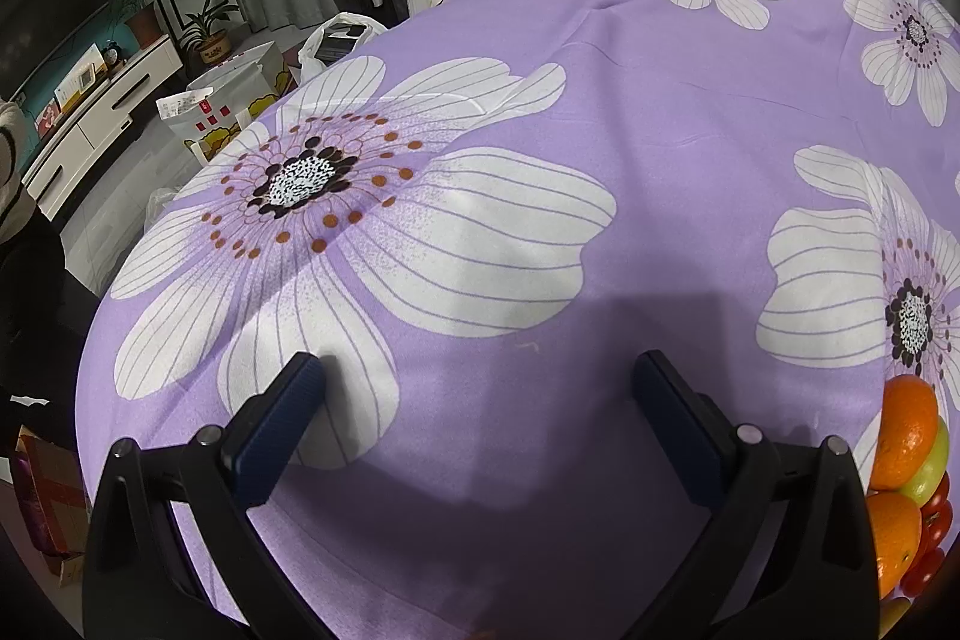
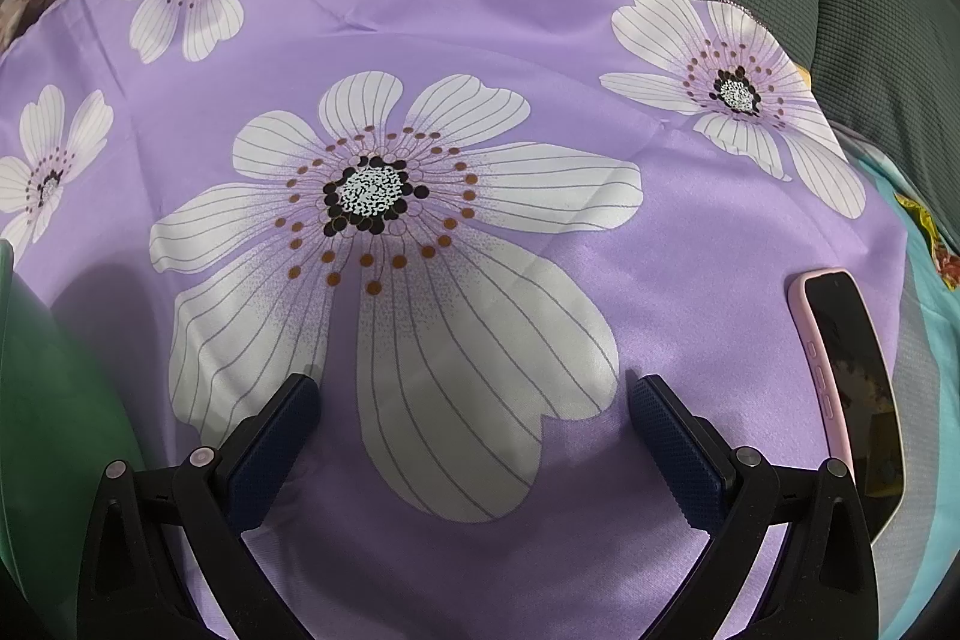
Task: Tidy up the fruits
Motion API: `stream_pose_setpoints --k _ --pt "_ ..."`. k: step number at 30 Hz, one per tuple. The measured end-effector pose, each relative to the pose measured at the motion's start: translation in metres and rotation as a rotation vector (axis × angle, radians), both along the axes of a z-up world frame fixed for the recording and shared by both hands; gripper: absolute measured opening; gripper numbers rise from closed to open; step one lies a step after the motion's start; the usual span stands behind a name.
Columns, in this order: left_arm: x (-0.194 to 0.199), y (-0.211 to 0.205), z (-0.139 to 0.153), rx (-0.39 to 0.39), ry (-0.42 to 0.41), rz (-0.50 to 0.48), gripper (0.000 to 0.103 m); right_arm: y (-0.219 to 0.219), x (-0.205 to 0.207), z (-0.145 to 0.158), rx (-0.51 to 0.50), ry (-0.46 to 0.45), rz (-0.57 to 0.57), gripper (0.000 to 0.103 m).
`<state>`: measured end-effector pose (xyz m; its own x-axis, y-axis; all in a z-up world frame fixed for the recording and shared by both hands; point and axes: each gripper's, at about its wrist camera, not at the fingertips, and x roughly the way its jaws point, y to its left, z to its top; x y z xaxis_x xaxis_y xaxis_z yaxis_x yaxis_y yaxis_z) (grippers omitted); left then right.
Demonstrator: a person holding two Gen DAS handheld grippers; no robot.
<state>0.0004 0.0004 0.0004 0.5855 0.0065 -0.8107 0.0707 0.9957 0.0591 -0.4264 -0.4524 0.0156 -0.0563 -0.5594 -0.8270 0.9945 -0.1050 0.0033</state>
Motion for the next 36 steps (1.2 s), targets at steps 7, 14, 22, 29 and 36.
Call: stream_pose_setpoints --k 7,14,22,29,36 --pt "0.0 0.0 -0.0001 0.0 0.0 0.0 0.103 0.0001 -0.0002 -0.0002 0.0 0.0 0.0 0.103" --pt "0.0005 -0.0001 0.0003 -0.002 0.001 0.0 0.103 0.0002 0.0001 -0.0006 -0.002 0.001 -0.001 0.103" --pt "0.0003 0.0 0.0003 -0.004 0.0 0.0 0.103 0.0001 0.0001 -0.0005 -0.001 0.001 -0.001 0.103" --pt "-0.0003 -0.0014 -0.0004 -0.002 0.001 0.0 0.103 0.0001 0.0002 -0.0005 -0.001 0.001 0.0 0.103" --pt "-0.0007 -0.0002 -0.0005 -0.007 0.002 -0.001 0.102 0.0002 0.0002 -0.0004 0.0 0.001 0.0 0.103"
